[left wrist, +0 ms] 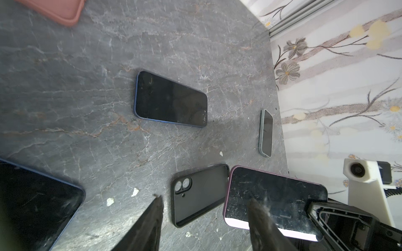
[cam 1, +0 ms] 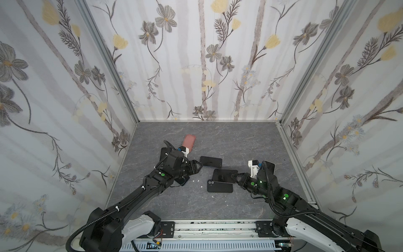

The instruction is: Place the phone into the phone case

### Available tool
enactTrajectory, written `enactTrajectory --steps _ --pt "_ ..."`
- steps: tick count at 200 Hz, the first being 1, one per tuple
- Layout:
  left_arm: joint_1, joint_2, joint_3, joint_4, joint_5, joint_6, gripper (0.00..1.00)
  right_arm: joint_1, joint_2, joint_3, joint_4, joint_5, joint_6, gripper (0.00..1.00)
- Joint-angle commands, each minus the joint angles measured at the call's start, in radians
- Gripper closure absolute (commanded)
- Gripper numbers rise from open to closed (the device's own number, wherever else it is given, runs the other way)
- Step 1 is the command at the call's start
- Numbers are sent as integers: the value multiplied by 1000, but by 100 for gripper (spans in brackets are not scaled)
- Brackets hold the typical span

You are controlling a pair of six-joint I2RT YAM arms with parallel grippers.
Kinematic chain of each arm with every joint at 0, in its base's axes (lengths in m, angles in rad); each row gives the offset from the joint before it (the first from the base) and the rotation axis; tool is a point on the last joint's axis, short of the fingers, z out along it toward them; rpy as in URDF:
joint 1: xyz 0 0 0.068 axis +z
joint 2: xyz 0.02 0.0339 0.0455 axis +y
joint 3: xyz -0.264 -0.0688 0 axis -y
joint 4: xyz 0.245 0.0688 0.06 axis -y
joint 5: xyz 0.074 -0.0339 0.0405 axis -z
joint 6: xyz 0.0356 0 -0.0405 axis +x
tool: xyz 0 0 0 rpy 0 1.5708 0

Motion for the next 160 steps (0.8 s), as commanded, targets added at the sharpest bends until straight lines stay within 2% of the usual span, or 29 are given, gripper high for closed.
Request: enactTrajectory --steps 1,160 --pt "-8 22 -17 38 29 -47 39 6 6 -9 106 -14 34 100" --pt "-78 165 -69 149 69 -112 39 14 104 -66 198 -65 78 100"
